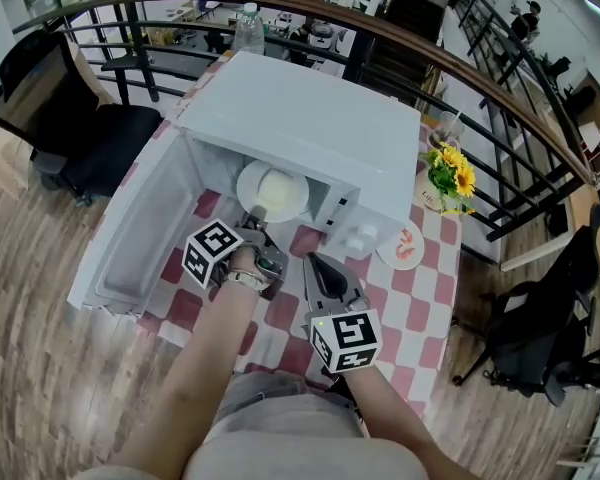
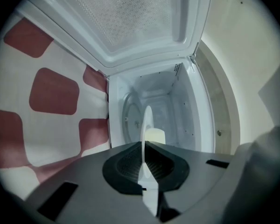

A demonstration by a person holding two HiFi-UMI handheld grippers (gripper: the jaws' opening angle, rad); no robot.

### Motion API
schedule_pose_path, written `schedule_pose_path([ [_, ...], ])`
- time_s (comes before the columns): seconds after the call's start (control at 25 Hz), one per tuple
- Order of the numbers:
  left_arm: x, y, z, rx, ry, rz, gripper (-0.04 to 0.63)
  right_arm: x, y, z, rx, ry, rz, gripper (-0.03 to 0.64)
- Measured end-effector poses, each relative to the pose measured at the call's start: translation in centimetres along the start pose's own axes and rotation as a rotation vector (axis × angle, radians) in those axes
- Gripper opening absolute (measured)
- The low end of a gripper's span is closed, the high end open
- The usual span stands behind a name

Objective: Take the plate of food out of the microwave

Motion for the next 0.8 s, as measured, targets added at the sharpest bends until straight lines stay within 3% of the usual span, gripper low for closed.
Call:
schedule_pose_path([
  [0.8, -6.2, -2.8, -1.1, -0.037, -0.05, -0.101, 0.012, -1.2, 1.4, 1.2, -0.034, -0.063, 0.009, 0.023],
])
Point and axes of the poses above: the fingertips, and each gripper's own axes: x forward along the fingers, y to its left, z out of its top, the point moved 1 cm from there along -x, backward along the fingers, and after that the axes turned 13 degrees about x, right-handed, at the moved point
